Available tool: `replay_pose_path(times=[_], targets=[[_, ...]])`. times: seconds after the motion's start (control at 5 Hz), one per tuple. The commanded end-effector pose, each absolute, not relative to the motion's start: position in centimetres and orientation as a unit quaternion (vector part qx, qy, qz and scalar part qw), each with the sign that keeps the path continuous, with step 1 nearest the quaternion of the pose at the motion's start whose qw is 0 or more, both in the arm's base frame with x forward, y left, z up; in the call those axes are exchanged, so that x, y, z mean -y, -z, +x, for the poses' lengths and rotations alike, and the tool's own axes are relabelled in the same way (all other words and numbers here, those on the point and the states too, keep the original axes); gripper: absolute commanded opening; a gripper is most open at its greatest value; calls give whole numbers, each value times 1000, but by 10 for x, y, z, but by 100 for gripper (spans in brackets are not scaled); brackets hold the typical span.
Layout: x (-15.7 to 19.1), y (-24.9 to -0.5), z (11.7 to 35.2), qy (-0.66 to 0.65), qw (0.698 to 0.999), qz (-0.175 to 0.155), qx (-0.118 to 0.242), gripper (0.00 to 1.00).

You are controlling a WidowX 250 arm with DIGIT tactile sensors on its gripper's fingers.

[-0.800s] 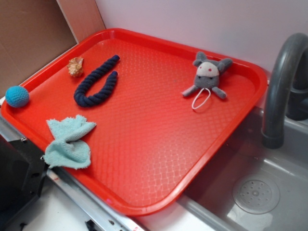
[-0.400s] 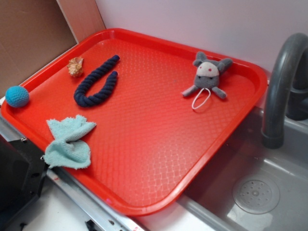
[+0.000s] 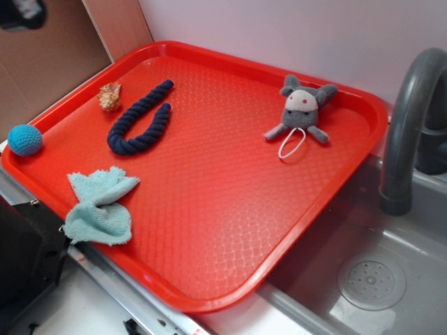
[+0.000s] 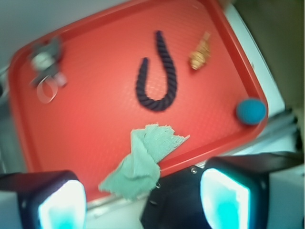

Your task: Grab the shell.

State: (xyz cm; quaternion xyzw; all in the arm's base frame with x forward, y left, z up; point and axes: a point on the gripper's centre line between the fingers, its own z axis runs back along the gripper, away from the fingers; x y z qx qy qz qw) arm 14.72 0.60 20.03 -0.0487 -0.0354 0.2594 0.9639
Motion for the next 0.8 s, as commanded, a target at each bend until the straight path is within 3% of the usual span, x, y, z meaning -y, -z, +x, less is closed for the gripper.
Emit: replay_pose_path(times=[0.0,0.2,0.6], targets=[[-65,-146,179,-485,871,-20,76,100],[-94,-110,188,-589,803,0,86,100],[-123,-54,221,-571,817,-58,55,100]])
